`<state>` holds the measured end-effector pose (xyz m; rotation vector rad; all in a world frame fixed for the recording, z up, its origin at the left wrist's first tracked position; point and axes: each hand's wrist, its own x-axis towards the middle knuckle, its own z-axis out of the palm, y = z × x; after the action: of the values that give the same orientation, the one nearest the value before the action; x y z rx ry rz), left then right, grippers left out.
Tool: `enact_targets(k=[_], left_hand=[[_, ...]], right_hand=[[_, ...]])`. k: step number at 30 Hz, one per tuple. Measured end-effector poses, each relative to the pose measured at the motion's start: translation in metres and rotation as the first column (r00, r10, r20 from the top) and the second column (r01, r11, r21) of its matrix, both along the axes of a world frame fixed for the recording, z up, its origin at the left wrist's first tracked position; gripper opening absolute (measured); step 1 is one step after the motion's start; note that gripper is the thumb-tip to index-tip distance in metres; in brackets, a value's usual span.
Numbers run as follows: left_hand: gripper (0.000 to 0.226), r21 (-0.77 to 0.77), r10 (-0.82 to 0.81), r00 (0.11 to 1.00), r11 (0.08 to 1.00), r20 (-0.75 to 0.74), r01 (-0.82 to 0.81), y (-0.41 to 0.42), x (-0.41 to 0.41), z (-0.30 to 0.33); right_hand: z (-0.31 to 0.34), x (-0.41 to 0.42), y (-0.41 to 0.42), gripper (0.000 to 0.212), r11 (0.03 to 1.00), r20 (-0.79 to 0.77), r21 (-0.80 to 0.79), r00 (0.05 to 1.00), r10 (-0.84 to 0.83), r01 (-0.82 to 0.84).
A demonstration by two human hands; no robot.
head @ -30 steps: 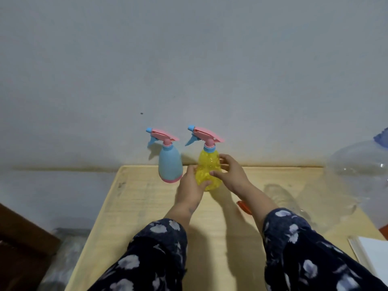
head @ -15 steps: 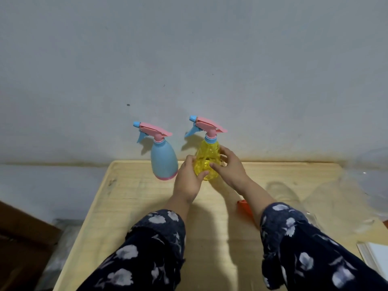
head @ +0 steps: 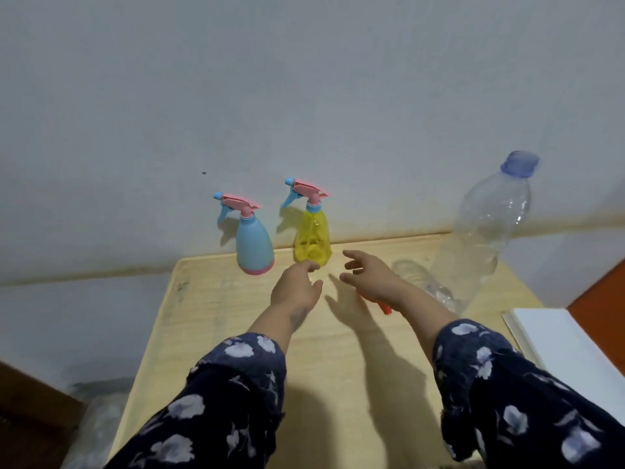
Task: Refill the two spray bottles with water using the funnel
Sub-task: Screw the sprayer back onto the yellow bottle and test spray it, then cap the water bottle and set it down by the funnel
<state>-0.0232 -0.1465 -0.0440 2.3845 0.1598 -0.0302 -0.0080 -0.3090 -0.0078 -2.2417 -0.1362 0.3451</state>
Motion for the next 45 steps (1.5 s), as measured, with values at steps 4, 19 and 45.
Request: enact_targets(k=[4, 19, 45], left_hand=[[0.033, 0.075, -0.155, 0.986, 0.986, 0.061, 0.15, -0.027, -0.024, 0.02], [0.101, -0.074, -0.22, 0.928, 0.965, 0.302, 0.253, -0.182, -0.041, 0.109], [0.083, -0.251, 0.035, 0.949, 0.967, 0.314, 0.048, -0.238, -0.023, 0.102]], right_hand=[[0.003, -0.052, -0.037, 0.047, 0.996, -0.022, -0.083, 0.999, 0.023, -0.024], [-0.052, -0.151, -0.19, 0.037, 0.73, -0.054, -0.681, 0.991, -0.125, 0.055], [0.194, -0.03, -0.199, 0.037, 0.98, 0.627, -0.128, 0.778, -0.037, 0.15]])
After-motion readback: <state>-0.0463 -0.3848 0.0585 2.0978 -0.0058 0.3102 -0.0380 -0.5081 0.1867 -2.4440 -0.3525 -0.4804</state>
